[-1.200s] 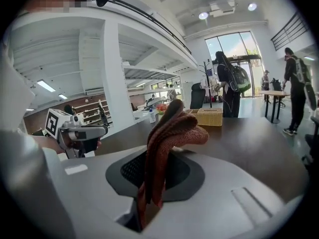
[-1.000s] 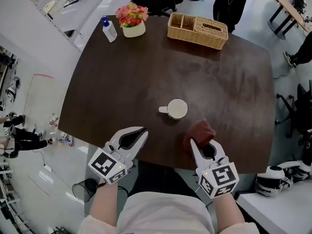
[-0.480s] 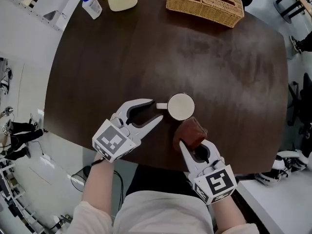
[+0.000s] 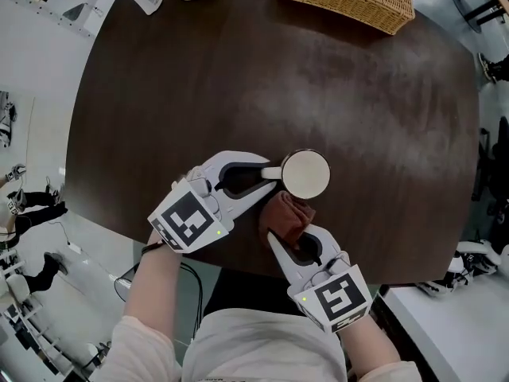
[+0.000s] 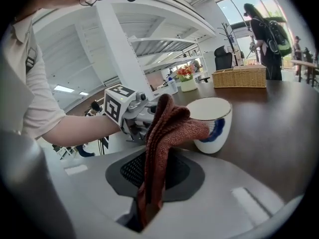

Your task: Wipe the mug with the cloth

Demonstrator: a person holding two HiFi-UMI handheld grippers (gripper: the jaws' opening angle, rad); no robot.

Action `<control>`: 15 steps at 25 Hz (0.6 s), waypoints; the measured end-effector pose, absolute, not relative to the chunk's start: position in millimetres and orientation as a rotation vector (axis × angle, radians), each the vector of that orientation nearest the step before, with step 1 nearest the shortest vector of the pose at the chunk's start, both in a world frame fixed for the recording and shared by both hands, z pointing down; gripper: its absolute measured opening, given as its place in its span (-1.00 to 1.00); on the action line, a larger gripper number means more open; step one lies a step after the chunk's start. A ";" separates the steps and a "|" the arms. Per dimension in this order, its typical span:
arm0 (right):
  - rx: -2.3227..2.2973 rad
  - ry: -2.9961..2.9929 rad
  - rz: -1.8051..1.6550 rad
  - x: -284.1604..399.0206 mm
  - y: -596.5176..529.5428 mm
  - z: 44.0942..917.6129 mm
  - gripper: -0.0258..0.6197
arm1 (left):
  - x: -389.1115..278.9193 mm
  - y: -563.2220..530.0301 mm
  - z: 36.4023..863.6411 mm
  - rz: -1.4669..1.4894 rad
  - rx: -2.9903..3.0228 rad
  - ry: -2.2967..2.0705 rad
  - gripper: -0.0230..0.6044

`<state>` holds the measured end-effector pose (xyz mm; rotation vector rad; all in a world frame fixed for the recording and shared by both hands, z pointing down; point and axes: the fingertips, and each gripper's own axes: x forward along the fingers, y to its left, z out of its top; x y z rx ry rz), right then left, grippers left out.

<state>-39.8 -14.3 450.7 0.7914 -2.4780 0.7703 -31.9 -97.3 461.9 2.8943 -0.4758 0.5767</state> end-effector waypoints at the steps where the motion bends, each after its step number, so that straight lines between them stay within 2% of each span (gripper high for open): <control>1: 0.780 -2.477 0.771 -45.7 -16.2 452.1 -0.67 | -31.9 -96.9 462.1 0.595 2.906 -0.462 -0.63; 8: 0.799 -2.469 0.731 -59.7 -29.4 454.1 -0.67 | -35.4 -92.9 462.4 0.664 2.933 -0.378 -0.66; 15: 0.933 -2.377 0.879 -22.6 -43.9 480.7 -0.66 | -32.7 -91.1 461.8 0.633 2.961 -0.262 -0.67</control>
